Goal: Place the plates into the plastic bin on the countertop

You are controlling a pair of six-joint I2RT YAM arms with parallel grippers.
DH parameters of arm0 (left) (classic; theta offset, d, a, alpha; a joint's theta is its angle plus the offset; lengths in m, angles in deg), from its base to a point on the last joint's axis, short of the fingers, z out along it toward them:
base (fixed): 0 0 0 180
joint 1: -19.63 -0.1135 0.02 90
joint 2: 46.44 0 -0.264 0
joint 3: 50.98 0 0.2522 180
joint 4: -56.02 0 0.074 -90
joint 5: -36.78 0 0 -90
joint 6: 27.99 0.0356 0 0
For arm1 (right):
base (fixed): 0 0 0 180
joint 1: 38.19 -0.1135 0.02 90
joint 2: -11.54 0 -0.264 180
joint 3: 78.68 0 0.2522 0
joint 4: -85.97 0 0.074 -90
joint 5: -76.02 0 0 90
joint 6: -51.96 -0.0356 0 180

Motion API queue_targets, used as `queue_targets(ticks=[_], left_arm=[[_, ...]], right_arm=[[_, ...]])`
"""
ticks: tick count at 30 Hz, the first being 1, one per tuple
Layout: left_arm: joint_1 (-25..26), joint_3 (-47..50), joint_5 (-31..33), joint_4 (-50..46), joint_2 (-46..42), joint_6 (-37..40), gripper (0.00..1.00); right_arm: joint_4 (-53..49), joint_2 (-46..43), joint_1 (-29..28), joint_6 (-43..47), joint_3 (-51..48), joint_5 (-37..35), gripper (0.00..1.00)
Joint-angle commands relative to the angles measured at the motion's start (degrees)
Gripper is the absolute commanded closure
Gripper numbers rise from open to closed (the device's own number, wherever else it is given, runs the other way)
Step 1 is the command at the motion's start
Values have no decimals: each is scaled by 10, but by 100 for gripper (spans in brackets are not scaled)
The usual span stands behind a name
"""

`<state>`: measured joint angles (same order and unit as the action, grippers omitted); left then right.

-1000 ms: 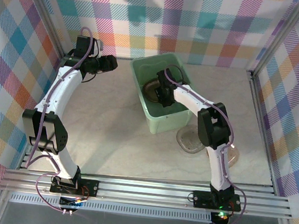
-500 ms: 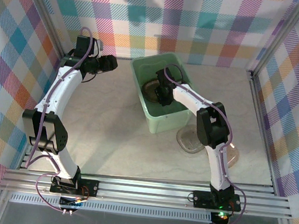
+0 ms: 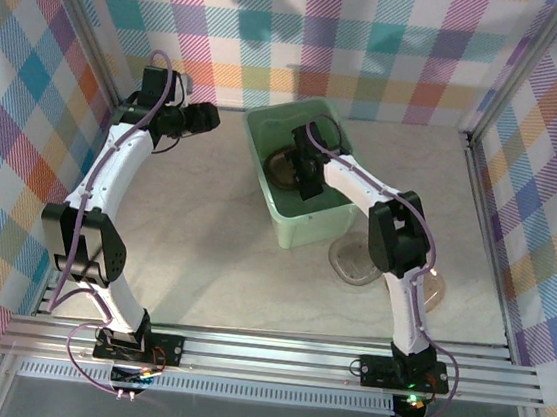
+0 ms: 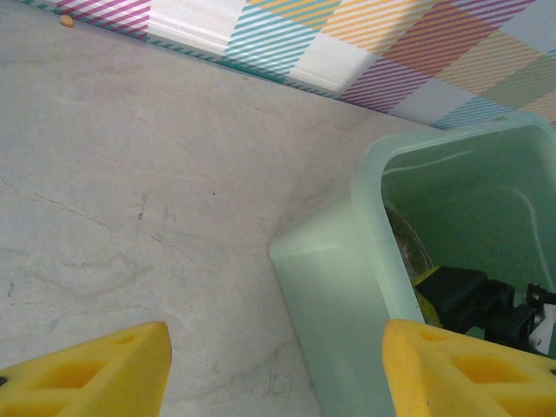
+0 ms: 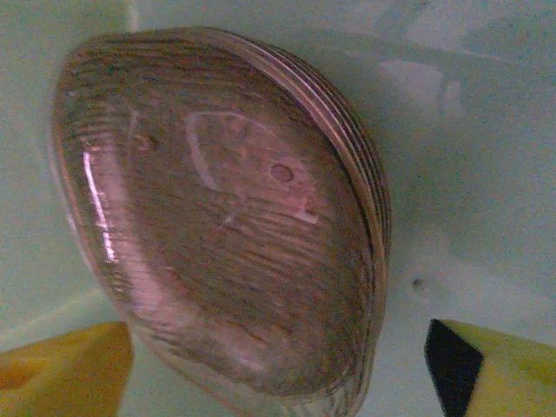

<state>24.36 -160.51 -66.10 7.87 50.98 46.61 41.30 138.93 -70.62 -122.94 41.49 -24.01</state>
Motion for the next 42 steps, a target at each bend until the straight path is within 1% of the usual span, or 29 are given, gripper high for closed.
queue_targets(ticks=[1,8,15,17,19,22,27,30,32,36,39,42], left_arm=[[0,9,-12,5,-3,0,35],[0,10,-27,26,-2,0,35],[6,18,-56,40,-12,-4,35],[10,25,-61,46,-19,-9,35],[15,39,-66,59,-30,-22,35],[24,80,-80,89,-51,-49,35],[57,152,-58,97,-102,-72,36],[85,205,-29,88,-141,-88,36],[102,237,-18,70,-170,-110,36],[130,315,6,47,-231,-130,36],[159,355,9,20,-263,-138,36],[193,387,12,10,-285,-133,36]], right_arm=[[10,-45,-3,19,-16,-11,1],[24,-81,-11,82,-20,-44,1],[38,-113,-28,184,-6,-63,1],[44,-129,-36,221,-9,-79,1],[83,-156,-42,258,-34,-88,1],[135,-201,-47,339,-67,-102,1],[118,-277,-42,465,-83,-103,1],[80,-323,-21,495,-106,-94,1],[63,-360,0,493,-138,-86,1],[40,-420,43,488,-204,-71,1],[41,-457,94,459,-261,-31,1],[49,-464,124,471,-292,14,1]])
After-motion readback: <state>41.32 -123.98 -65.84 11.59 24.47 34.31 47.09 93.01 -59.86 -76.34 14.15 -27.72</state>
